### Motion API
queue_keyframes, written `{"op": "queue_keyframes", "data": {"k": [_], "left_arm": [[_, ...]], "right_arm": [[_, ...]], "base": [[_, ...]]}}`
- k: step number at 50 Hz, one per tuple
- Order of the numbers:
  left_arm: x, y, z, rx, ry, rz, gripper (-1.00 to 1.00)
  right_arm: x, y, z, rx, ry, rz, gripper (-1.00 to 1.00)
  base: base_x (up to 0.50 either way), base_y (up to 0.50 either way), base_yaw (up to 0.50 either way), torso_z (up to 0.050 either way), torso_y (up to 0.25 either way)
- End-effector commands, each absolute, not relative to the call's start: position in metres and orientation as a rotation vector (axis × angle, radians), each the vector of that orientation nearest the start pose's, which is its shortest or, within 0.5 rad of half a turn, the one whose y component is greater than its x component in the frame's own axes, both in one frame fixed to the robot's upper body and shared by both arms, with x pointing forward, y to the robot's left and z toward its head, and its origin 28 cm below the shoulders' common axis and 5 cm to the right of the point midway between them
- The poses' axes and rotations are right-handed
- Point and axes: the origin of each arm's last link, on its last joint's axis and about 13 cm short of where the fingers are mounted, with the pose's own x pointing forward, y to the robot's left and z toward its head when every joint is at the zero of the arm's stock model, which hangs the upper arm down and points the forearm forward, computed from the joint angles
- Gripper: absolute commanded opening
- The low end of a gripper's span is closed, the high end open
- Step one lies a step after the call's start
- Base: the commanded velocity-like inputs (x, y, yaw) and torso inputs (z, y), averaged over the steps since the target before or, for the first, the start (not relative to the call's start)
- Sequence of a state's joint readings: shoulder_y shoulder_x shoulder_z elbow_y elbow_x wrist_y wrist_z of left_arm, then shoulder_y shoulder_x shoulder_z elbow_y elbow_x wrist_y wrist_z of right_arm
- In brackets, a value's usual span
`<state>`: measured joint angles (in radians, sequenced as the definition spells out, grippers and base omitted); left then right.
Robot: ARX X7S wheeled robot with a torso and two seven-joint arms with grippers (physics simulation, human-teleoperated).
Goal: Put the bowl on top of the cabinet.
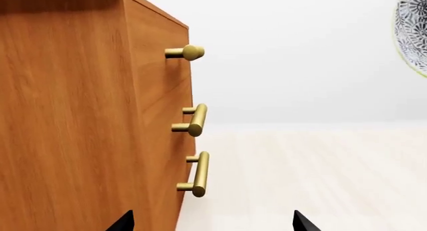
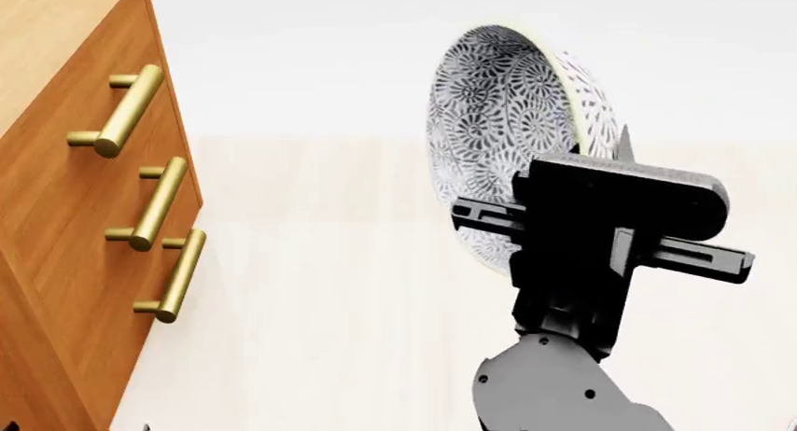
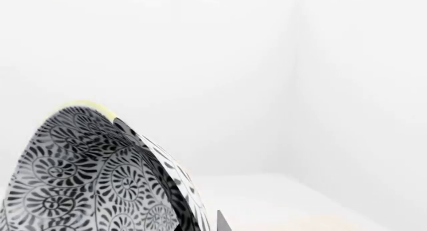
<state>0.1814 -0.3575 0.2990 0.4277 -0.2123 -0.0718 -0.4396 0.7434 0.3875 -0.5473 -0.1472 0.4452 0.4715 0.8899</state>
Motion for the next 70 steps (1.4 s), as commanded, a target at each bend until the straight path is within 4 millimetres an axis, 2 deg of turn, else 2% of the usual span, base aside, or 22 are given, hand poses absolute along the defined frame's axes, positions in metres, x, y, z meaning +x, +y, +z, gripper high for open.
{"op": "queue_keyframes", "data": {"k": [1, 7, 10, 12, 20, 21, 30, 34, 35, 38, 47, 51, 70], "left_arm": [[0.159, 0.206, 0.056, 0.063, -0.102, 0.007, 1.0], [0.161, 0.208, 0.059, 0.011, -0.072, -0.008, 1.0], [0.158, 0.208, 0.06, 0.032, -0.069, -0.07, 1.0], [0.156, 0.206, 0.061, 0.068, -0.058, -0.125, 1.0], [0.153, 0.202, 0.069, 0.021, -0.117, -0.257, 1.0], [0.152, 0.202, 0.07, 0.009, -0.119, -0.256, 1.0], [0.146, 0.202, 0.073, 0.054, -0.099, -0.258, 1.0], [0.151, 0.2, 0.076, 0.087, -0.1, -0.275, 1.0], [0.153, 0.199, 0.077, 0.102, -0.15, -0.341, 1.0], [0.166, 0.197, 0.08, 0.124, -0.105, -0.3, 1.0], [0.18, 0.192, 0.102, 0.163, -0.113, -0.332, 1.0], [0.19, 0.192, 0.106, 0.167, -0.092, -0.333, 1.0], [0.199, 0.181, 0.137, 0.229, -0.109, -0.355, 1.0]], "right_arm": [[0.31, -0.083, 0.171, -0.123, -0.288, -0.311, -1.0], [0.311, -0.084, 0.169, -0.103, -0.288, -0.285, -1.0], [0.311, -0.086, 0.174, -0.011, -0.223, -0.182, -1.0], [0.313, -0.087, 0.175, -0.004, -0.216, -0.16, -1.0], [0.306, -0.088, 0.179, -0.007, -0.248, -0.099, -1.0], [0.302, -0.088, 0.18, -0.012, -0.247, -0.04, -1.0], [0.303, -0.092, 0.174, 0.059, -0.219, -0.01, -1.0], [0.301, -0.091, 0.169, 0.054, -0.223, 0.017, -1.0], [0.301, -0.09, 0.167, 0.05, -0.224, 0.021, -1.0], [0.298, -0.091, 0.166, 0.05, -0.229, 0.037, -1.0], [0.29, -0.093, 0.162, 0.045, -0.256, 0.054, -1.0], [0.285, -0.093, 0.163, 0.047, -0.279, 0.052, -1.0], [0.28, -0.093, 0.161, 0.043, -0.289, 0.056, -1.0]], "base": [[0.0, 0.0, 0.0, 0.0, 0.0], [0.0, 0.0, 0.0, 0.0, 0.0], [0.0, 0.0, 0.0, 0.0, 0.0], [0.0, 0.0, 0.0, 0.0, 0.0], [0.0, 0.0, 0.0, 0.0, 0.001], [0.0, 0.0, 0.0, 0.0, 0.0], [0.0, 0.0, 0.0, 0.0, 0.0], [0.0, 0.0, 0.0, 0.0, 0.0], [0.0, 0.0, 0.0, 0.0, 0.01], [0.0, 0.0, 0.0, 0.0, 0.0], [0.0, 0.0, 0.0, 0.0, 0.0], [0.0, 0.0, 0.0, 0.0, 0.0], [0.0, 0.0, 0.0, 0.0, 0.001]]}}
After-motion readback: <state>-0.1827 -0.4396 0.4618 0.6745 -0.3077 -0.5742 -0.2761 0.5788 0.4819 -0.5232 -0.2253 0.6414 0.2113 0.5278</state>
